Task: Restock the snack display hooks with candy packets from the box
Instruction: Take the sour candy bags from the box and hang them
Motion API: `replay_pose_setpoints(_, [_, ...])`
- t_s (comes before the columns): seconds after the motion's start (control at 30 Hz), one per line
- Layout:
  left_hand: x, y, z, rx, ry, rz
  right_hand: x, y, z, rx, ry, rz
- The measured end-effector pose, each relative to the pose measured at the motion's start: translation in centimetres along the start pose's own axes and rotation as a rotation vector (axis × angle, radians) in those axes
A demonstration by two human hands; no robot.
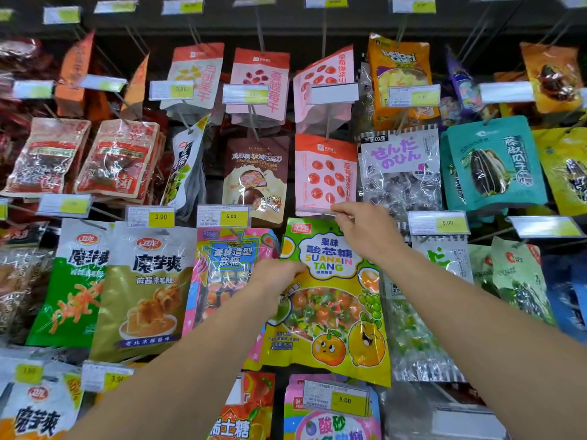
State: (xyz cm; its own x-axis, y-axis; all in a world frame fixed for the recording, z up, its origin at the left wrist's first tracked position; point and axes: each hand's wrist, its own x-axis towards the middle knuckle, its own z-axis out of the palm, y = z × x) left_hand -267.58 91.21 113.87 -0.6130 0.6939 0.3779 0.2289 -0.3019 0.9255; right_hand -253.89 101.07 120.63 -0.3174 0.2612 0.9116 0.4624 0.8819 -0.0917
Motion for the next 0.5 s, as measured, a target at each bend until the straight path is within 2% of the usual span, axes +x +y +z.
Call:
replay_pose_setpoints(0.17, [-0.1, -0.3, -0.6, -0.125, -0.050, -0.078, 0.2, 0.0, 0.1, 0.052, 0.014, 0.020])
replay_pose_setpoints(0.5, [1.6, -0.3, -0.5, -0.098, -0.042, 0.010, 0.8, 0.6, 0.1, 0.036, 0.012, 0.005])
